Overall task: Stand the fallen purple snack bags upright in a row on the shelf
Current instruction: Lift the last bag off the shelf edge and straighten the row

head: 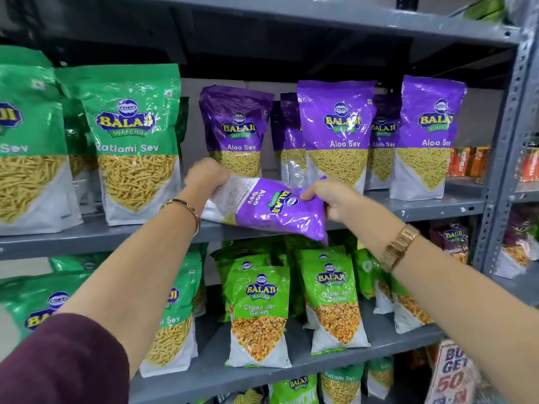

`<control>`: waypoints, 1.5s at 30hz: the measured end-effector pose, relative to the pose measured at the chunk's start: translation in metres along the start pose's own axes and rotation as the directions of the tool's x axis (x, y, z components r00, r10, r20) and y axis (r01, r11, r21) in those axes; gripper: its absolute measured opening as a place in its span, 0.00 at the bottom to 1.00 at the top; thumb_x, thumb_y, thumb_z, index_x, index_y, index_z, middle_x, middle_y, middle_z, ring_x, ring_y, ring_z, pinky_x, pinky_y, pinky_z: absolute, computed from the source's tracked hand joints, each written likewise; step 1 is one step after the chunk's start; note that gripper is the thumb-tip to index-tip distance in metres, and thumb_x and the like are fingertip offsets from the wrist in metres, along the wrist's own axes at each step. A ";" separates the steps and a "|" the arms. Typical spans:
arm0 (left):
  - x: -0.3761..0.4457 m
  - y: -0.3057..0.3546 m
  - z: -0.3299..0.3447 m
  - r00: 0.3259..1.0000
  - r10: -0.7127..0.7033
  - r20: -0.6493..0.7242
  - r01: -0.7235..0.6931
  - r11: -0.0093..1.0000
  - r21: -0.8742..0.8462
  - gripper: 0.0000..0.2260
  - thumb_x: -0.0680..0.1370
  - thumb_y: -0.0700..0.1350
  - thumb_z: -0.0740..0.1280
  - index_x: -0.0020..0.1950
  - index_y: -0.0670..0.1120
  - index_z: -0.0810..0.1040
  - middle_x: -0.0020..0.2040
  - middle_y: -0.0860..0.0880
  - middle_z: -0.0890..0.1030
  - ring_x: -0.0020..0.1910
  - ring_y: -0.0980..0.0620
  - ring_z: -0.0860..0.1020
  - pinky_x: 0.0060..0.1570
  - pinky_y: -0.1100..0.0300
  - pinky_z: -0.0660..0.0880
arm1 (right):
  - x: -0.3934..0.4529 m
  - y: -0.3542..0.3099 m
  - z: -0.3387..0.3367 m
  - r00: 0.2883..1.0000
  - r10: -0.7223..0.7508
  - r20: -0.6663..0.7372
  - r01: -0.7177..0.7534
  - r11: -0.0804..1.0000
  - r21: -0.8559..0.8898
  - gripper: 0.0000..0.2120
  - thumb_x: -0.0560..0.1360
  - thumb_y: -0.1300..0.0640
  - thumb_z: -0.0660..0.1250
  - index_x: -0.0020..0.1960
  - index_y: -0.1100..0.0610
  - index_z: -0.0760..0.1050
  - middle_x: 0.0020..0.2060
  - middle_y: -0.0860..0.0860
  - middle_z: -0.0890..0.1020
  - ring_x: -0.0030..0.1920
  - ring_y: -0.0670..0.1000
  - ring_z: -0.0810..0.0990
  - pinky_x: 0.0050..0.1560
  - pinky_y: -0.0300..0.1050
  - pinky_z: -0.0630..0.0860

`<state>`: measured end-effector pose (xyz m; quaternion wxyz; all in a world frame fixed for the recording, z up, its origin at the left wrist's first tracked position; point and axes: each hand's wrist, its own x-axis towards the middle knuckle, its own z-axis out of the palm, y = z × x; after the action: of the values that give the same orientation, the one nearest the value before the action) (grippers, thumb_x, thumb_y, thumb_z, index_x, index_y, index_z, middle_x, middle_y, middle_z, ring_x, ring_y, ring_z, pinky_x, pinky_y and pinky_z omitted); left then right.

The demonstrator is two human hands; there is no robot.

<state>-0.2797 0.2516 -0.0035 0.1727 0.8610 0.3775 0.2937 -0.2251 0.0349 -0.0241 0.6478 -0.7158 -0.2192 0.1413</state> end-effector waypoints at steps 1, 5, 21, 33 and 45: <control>-0.003 -0.001 -0.002 1.000 -0.002 -0.024 0.002 1.000 -0.019 0.15 0.73 0.42 0.61 0.54 0.35 0.76 0.56 0.37 0.80 0.55 0.39 0.78 0.51 0.53 0.74 | 0.004 -0.006 -0.002 1.000 -0.006 -0.015 0.005 0.999 -0.032 0.08 0.72 0.75 0.58 0.46 0.64 0.68 0.34 0.58 0.73 0.30 0.55 0.74 0.50 0.58 0.75; -0.012 0.000 -0.008 0.997 -0.013 -0.070 0.006 0.996 -0.090 0.15 0.70 0.36 0.60 0.54 0.31 0.76 0.55 0.35 0.80 0.54 0.37 0.78 0.51 0.51 0.75 | 0.020 -0.037 -0.012 0.995 -0.059 -0.079 0.034 0.958 -0.285 0.08 0.72 0.73 0.58 0.36 0.65 0.69 0.34 0.58 0.72 0.32 0.55 0.71 0.57 0.56 0.75; -0.043 -0.003 0.035 0.975 -0.220 0.039 0.195 0.752 -0.630 0.19 0.78 0.44 0.57 0.67 0.37 0.66 0.65 0.39 0.73 0.60 0.41 0.73 0.58 0.52 0.71 | 0.097 -0.161 0.036 0.742 -0.619 0.256 0.458 0.190 -0.868 0.21 0.70 0.63 0.69 0.62 0.62 0.72 0.59 0.64 0.78 0.59 0.63 0.76 0.55 0.51 0.73; -0.018 -0.028 0.061 0.983 -0.099 -0.155 -0.012 0.805 -0.593 0.24 0.65 0.50 0.76 0.53 0.44 0.70 0.45 0.49 0.77 0.46 0.51 0.75 0.40 0.68 0.71 | 0.139 -0.165 0.064 0.411 -0.748 0.521 0.778 -0.010 -0.629 0.11 0.69 0.56 0.69 0.52 0.51 0.78 0.46 0.54 0.81 0.54 0.57 0.77 0.57 0.55 0.68; 0.013 -0.031 0.060 0.990 0.050 0.133 0.065 0.674 -0.736 0.33 0.61 0.38 0.79 0.62 0.41 0.68 0.61 0.45 0.79 0.56 0.50 0.77 0.56 0.57 0.75 | 0.149 -0.110 0.052 0.212 -0.976 0.043 0.849 0.162 -0.504 0.21 0.70 0.63 0.65 0.63 0.57 0.70 0.62 0.55 0.73 0.64 0.54 0.69 0.57 0.39 0.67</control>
<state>-0.2517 0.2771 -0.0611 0.5334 0.7348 0.2169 0.3584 -0.1358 0.1615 0.0911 0.4481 -0.5624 -0.5355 -0.4428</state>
